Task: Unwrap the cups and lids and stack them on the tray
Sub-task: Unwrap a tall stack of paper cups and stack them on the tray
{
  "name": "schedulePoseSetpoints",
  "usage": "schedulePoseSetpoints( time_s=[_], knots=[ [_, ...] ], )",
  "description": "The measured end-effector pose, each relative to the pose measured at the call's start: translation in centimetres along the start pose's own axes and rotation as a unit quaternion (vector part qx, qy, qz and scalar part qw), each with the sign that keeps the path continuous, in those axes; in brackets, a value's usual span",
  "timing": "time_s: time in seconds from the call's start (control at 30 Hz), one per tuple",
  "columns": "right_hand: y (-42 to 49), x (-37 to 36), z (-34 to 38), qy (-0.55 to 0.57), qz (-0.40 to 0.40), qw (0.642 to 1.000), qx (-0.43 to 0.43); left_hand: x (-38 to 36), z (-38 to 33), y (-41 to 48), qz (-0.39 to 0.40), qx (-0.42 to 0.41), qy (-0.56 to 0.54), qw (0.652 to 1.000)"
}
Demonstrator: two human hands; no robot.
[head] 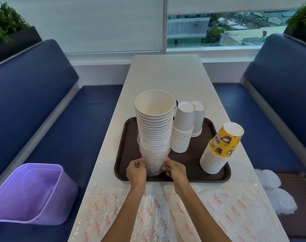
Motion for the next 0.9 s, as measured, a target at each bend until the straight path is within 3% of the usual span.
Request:
schedulePoseSetpoints(
  time_s=[0.23, 0.43, 0.5, 0.6, 0.7, 0.8, 0.9],
  knots=[
    [2.8, 0.9, 0.3, -0.203, -0.064, 0.976, 0.043, -0.4, -0.7, 1.8, 0.010, -0.100, 0.191, 0.976],
    [2.9, 0.8, 1.3, -0.315, -0.056, 0.944, 0.083, -0.8, -0.9, 2.3, 0.036, -0.128, 0.231, 0.964],
    [2.5, 1.6, 1.8, -0.261, -0.074, 0.959, 0.084, -0.1, -1.0, 2.1, 0.019, -0.120, 0.186, 0.975],
    [0.9, 2.8, 3.3, -0.094, -0.110, 0.981, 0.129, 1.6, -2.5, 0.9, -0.018, -0.108, 0.038, 0.993],
    [-1.3, 1.2, 4.0, 0.052, -0.049, 0.992, 0.100, 1.3, -3.6, -0.7, 0.013, -0.051, -0.103, 0.993],
    [-2.8, -1.1, 3.9, 0.085, 0.020, 0.994, 0.060, -0.6, -3.4, -2.2, 0.072, 0.025, -0.128, 0.989],
    [-2.9, -1.8, 3.4, 0.077, 0.030, 0.995, 0.061, -1.4, -3.1, -2.9, 0.078, 0.048, -0.114, 0.989]
  ],
)
Point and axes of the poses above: each hand's wrist, its own y-axis towards the middle knuckle, its own x-axis out of the back of the hand, z = x × y, the point moved 9 cm from there along y, towards the middle knuckle, and after that the axes turned 11 degrees about -z, right-handed, at the moved point
